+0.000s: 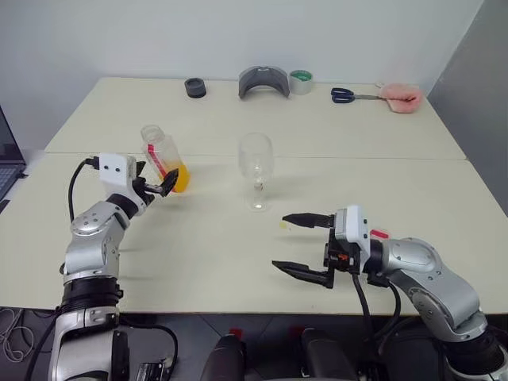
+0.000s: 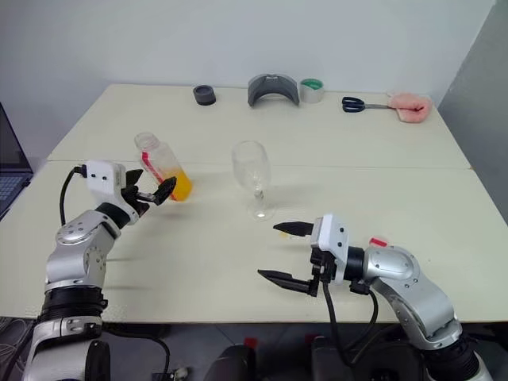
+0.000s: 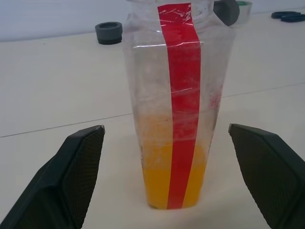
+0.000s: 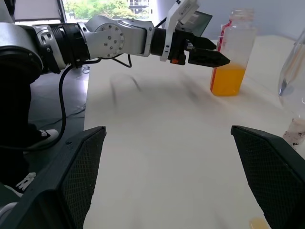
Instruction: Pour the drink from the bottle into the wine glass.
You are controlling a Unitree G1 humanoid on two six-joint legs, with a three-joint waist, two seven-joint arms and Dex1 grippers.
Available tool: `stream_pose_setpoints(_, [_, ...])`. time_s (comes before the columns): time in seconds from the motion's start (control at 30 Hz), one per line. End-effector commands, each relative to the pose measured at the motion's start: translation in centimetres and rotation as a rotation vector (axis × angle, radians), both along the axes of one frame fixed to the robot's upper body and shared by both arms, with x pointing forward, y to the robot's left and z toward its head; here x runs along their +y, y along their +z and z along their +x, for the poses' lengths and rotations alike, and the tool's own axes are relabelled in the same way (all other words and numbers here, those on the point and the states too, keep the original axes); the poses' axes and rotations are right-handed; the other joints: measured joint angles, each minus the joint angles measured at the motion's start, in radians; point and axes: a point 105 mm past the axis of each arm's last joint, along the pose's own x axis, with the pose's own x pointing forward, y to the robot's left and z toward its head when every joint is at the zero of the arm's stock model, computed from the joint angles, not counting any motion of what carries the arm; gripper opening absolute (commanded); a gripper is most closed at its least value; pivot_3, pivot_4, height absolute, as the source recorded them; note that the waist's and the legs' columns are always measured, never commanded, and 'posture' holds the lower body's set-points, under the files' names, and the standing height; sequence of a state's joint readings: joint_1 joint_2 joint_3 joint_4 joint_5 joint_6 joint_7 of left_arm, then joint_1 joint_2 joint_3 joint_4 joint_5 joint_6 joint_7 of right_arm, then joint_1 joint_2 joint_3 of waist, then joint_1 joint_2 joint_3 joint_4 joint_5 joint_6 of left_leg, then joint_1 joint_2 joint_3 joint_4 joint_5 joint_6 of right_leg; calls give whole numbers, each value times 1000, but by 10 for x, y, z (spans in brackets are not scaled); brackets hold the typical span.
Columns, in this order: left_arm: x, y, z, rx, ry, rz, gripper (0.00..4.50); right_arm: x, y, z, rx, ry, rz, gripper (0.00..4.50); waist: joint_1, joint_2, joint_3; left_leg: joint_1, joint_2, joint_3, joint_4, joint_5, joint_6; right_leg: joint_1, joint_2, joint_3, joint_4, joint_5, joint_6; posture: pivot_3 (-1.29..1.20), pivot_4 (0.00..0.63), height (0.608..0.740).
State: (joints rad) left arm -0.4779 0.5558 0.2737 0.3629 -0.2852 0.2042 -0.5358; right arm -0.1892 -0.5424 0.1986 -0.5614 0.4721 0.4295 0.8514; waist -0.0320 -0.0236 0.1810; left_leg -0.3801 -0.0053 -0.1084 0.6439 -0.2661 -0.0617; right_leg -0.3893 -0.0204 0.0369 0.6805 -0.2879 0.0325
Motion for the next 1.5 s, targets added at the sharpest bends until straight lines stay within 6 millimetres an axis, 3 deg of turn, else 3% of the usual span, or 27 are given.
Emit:
stream_pose_setpoints(0.03, [0,16,5,-58,-14,30,4500,3,9,-4,-54,24,2,4468,0,0,0,0,0,0,0,0,0,0,0,0,0,0,0,0,150,740])
stream_pose_setpoints(0.6, [-7,15,33,-61,-75,38,4500,7,21,2,-74,16,45,4468,0,0,0,-1,-1,-1,1,0,0,0,0,-1,0,0,0,0,150,740])
stream_pose_setpoints(0.7, [-8,14,36,-59,-77,33,3894,8,22,3,-77,14,48,4500,-1,0,0,-1,0,-1,1,0,0,0,0,-1,0,0,0,0,150,740])
stream_pose_setpoints(0.9, [-8,12,38,-57,-80,16,1986,9,23,3,-80,9,53,4500,-1,0,0,-1,-1,-1,1,0,0,0,0,-1,0,0,0,0,150,740])
stream_pose_setpoints(1.03, [-10,12,38,-64,-85,12,1782,8,24,4,-89,-3,54,4500,-1,0,0,-1,0,-1,1,0,0,0,0,-1,1,0,0,0,150,740])
stream_pose_setpoints(1.33, [-79,67,35,-259,-232,327,1782,-4,39,18,-113,-134,117,4500,2,-1,0,-2,-1,-1,1,0,0,0,-1,-1,0,0,0,0,150,740])
stream_pose_setpoints(1.5, [-104,89,31,-377,-269,541,1782,-5,52,31,-160,-222,174,4500,-3,-1,0,-1,-1,-1,1,0,0,-1,0,0,1,0,0,0,150,740])
